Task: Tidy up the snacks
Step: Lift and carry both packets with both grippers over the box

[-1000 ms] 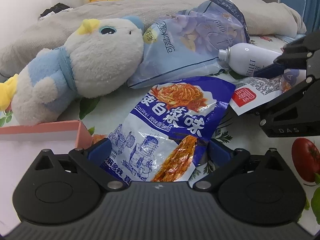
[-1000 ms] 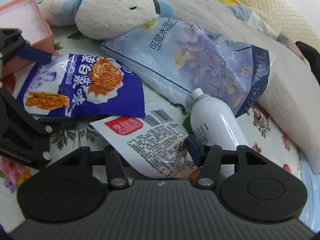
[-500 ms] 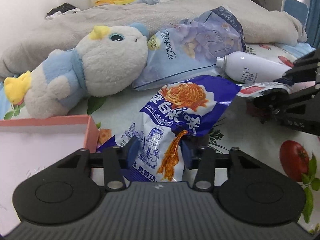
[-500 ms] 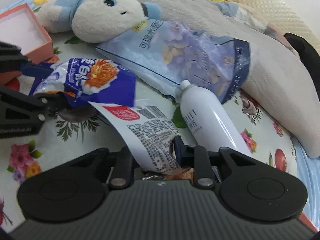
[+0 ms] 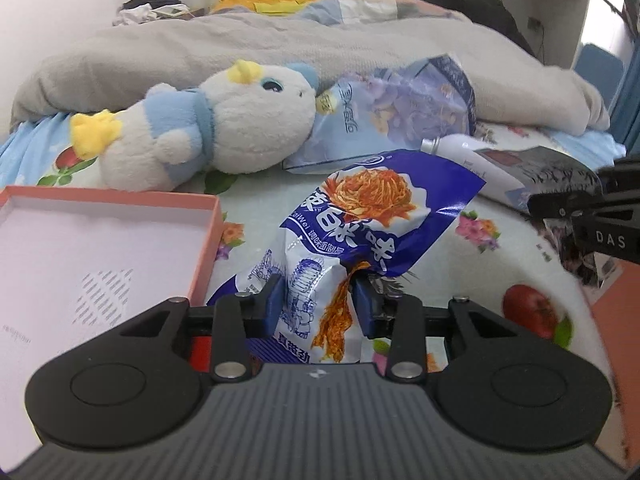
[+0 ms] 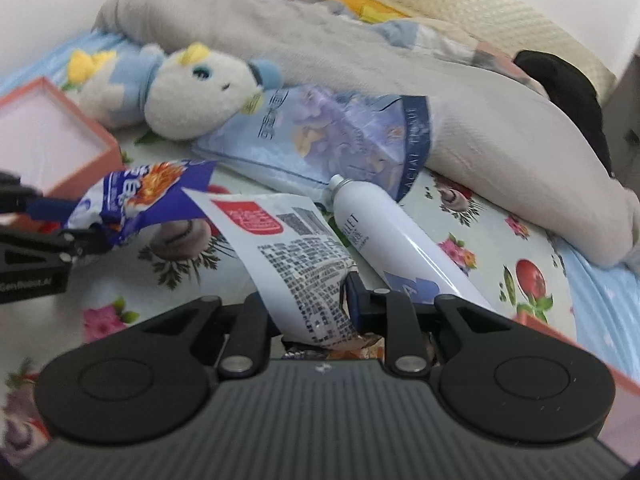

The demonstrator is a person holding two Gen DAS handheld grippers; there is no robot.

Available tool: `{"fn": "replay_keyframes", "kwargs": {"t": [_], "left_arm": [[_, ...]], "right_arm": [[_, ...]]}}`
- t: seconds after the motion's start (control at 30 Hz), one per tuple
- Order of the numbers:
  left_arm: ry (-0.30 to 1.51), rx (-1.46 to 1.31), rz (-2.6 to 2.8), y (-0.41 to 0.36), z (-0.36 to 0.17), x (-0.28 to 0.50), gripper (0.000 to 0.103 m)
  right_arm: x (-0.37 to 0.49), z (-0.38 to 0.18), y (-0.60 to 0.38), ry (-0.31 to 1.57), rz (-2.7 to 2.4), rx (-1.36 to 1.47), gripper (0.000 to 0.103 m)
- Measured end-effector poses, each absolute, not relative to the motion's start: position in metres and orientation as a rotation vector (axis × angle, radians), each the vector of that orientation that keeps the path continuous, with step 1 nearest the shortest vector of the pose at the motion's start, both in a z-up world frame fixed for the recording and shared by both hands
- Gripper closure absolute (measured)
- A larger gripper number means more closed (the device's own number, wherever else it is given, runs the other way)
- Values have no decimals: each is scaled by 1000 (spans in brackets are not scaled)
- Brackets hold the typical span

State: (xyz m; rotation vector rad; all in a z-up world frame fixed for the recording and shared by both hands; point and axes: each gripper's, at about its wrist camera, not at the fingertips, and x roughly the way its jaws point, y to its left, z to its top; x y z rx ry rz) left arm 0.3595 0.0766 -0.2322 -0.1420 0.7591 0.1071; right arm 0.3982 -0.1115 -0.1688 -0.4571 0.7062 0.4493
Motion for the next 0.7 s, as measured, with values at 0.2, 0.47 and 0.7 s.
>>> {"fn": "replay_keyframes", "kwargs": {"t": [0.2,0.47,0.7], "left_arm": [[742,-212,105,74,-212,329,60],[730,-271,88,67,-189,294,60],[725,-288,69,58,-174,264,60]], "right_arm": [[370,-147,-126,694,434,-349,81],[340,-135,-145,723,421,-207,81],[308,-133,-160,766,400,-46,81]]}}
